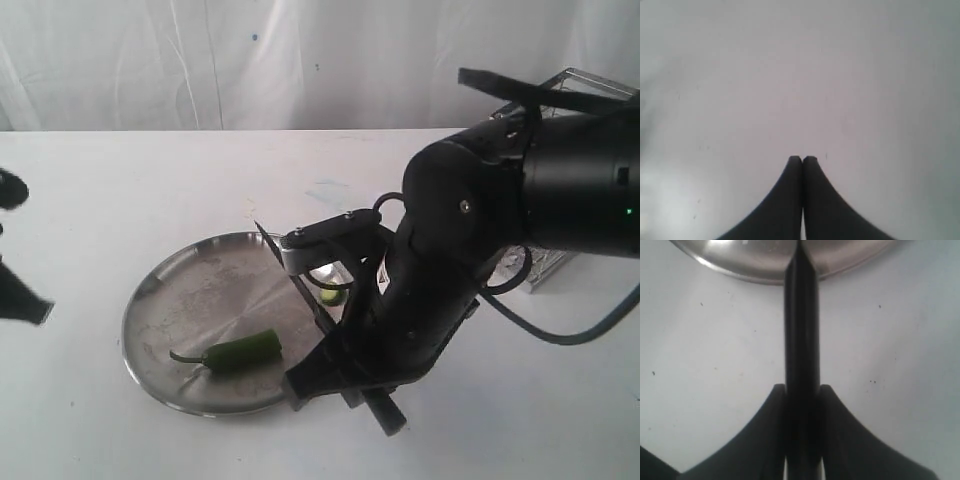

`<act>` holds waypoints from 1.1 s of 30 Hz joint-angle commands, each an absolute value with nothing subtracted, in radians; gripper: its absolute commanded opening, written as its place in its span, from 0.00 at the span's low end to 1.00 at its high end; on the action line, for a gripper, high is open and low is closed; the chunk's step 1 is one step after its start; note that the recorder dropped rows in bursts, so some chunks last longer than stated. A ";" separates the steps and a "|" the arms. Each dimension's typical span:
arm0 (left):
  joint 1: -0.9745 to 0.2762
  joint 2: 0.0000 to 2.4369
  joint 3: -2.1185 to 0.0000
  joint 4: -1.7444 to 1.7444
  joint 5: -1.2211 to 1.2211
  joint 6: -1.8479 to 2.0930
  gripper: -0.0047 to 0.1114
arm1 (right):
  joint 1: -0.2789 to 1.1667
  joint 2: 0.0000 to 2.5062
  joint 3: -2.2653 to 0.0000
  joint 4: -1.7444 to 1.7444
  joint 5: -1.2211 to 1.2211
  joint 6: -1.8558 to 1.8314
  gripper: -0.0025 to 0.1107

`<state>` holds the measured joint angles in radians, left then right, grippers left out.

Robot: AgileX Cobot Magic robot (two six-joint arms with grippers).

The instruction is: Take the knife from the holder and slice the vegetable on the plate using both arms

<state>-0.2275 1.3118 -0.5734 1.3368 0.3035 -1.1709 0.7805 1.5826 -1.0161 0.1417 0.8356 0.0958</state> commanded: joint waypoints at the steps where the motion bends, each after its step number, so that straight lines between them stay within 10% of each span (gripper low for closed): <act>1: -0.319 1.329 -0.565 1.078 0.495 -0.805 0.04 | 0.778 1.573 -0.974 0.134 0.675 0.063 0.02; 10: -0.406 1.483 -0.862 0.350 0.781 -0.223 0.04 | 0.776 1.573 -0.969 0.136 0.749 0.022 0.02; 33: -0.406 1.559 -1.010 0.053 0.329 -0.044 0.04 | 0.776 1.816 -1.200 0.268 1.059 0.125 0.02</act>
<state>-0.3978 1.5613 -1.0081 0.0660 0.3406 -0.0610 0.7805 1.8087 -1.1880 0.3185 1.0132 0.0607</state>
